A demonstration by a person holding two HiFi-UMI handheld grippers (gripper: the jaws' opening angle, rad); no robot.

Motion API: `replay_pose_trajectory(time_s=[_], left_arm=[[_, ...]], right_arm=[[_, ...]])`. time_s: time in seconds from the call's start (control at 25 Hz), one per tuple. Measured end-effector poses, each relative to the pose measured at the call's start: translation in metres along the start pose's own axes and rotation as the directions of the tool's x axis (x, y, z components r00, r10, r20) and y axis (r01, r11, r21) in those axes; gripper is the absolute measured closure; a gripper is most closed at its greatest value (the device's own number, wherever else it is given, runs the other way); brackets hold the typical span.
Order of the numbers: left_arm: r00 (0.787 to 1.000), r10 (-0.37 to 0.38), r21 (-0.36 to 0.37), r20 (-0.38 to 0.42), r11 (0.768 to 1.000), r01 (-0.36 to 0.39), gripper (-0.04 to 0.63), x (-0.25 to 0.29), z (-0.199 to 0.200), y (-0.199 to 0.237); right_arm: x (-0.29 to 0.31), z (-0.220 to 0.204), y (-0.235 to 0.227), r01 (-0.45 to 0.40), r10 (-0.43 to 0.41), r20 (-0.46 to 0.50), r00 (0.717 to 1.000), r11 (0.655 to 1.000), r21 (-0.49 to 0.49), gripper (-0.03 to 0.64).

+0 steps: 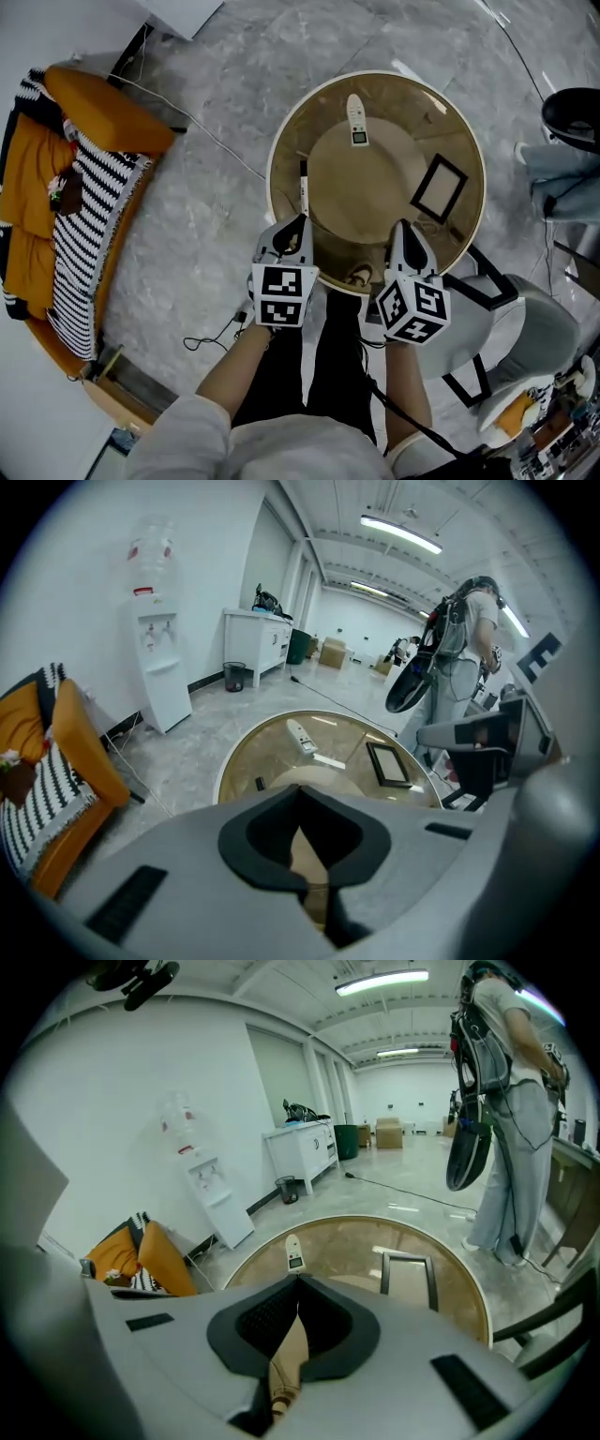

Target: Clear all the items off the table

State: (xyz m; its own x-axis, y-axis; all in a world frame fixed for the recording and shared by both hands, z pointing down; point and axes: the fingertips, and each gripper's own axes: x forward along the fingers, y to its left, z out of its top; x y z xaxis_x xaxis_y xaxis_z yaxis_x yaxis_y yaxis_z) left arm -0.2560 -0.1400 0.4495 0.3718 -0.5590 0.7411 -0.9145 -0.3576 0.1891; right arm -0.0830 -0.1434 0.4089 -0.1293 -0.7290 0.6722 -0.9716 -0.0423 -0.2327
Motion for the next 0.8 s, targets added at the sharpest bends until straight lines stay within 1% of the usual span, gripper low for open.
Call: replay_pose_trajectory(time_s=[0.12, 0.24, 0.36, 0.4, 0.44, 0.48, 0.64, 0.8], left_arm=[[0.999, 0.031, -0.040, -0.011, 0.999, -0.031, 0.588, 0.013, -0.014, 0.009], [0.997, 0.063, -0.073, -0.045, 0.995, -0.066, 0.588, 0.025, -0.028, 0.015], [0.995, 0.074, -0.117, -0.063, 0.990, -0.081, 0.584, 0.038, -0.040, 0.019], [0.995, 0.073, -0.135, -0.069, 0.987, -0.082, 0.550, 0.044, -0.043, 0.020], [0.994, 0.074, -0.150, -0.078, 0.985, -0.085, 0.471, 0.050, -0.048, 0.022], [0.993, 0.080, -0.158, -0.089, 0.983, -0.093, 0.440, 0.056, -0.052, 0.024], [0.985, 0.105, -0.146, -0.137, 0.981, -0.125, 0.436, 0.084, -0.066, 0.035], [0.971, 0.109, -0.131, -0.212, 0.982, -0.139, 0.436, 0.111, -0.083, 0.041]], right_arm=[[0.010, -0.016, -0.002, -0.004, 0.004, -0.022, 1.000, 1.000, 0.005, 0.594], [0.018, -0.028, -0.006, -0.008, 0.007, -0.041, 0.999, 1.000, -0.005, 0.592], [0.025, -0.038, -0.013, -0.007, 0.006, -0.053, 0.999, 1.000, -0.013, 0.592], [0.027, -0.041, -0.015, -0.004, 0.004, -0.057, 0.998, 1.000, -0.012, 0.594], [0.030, -0.045, -0.018, -0.001, 0.000, -0.062, 0.998, 1.000, -0.010, 0.592], [0.032, -0.048, -0.021, 0.003, -0.003, -0.067, 0.998, 1.000, -0.006, 0.592], [0.039, -0.065, -0.034, 0.021, -0.019, -0.090, 0.996, 1.000, 0.015, 0.594], [0.043, -0.083, -0.043, 0.036, -0.032, -0.113, 0.993, 0.999, 0.034, 0.592]])
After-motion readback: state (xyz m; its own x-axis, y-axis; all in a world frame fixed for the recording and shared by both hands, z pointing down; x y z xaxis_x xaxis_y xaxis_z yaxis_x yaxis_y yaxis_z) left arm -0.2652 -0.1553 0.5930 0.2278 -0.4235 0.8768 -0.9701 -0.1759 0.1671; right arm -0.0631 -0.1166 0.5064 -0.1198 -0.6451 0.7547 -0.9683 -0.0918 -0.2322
